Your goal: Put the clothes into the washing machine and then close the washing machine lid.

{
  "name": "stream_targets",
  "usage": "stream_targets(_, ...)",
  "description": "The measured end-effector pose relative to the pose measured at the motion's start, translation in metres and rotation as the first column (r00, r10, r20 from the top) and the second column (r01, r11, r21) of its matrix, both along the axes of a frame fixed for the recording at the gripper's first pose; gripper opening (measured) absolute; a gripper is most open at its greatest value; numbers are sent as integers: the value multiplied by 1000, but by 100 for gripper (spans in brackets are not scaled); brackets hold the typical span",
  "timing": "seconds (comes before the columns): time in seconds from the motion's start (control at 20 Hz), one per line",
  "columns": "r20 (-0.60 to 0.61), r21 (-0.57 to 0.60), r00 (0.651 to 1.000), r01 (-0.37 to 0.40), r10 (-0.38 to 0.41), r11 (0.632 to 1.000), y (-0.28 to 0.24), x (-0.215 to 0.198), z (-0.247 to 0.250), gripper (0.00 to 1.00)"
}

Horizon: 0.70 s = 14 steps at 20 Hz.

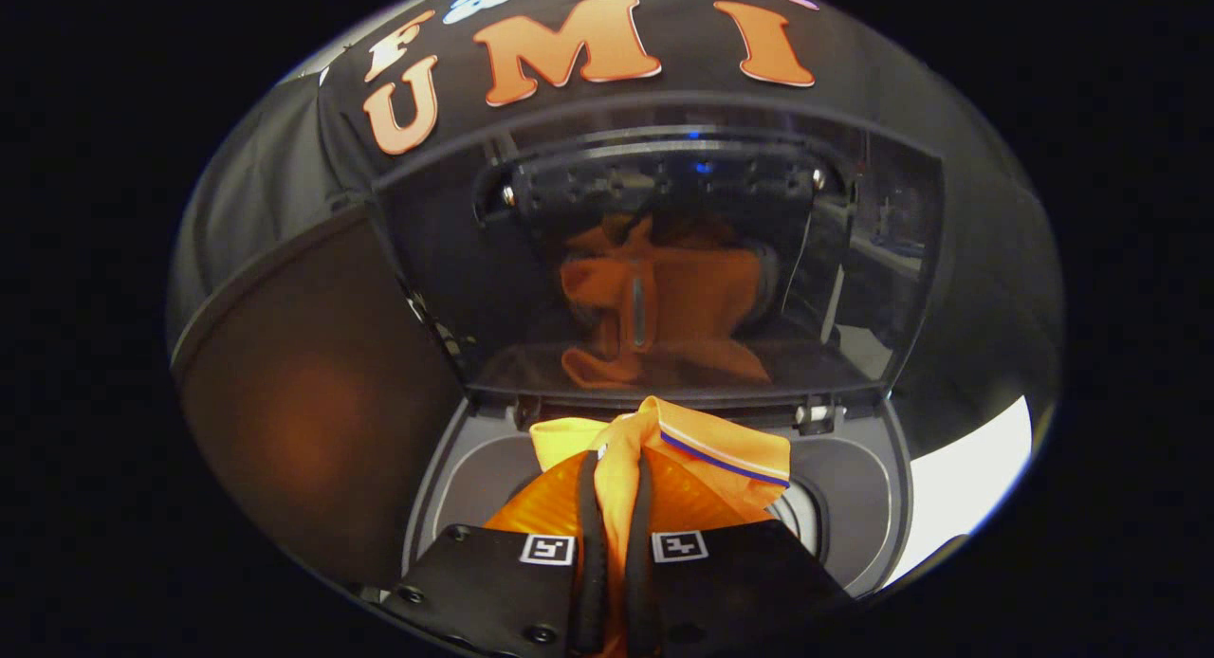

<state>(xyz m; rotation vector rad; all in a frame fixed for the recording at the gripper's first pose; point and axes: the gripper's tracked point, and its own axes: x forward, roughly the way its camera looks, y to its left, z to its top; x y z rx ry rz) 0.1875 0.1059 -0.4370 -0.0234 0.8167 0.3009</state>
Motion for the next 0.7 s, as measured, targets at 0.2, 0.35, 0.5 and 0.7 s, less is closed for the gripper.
stream_targets(0.2,-154,-34,987,39,-44,999,-7,-8,-60,16)
stream_targets(0.35,-254,-67,964,70,-85,995,-11,-15,-88,16)
stream_targets(0.5,-308,-105,947,63,-93,992,-12,-12,-96,16)
stream_targets(0.7,-367,-152,925,46,-99,987,-18,-15,-116,17)
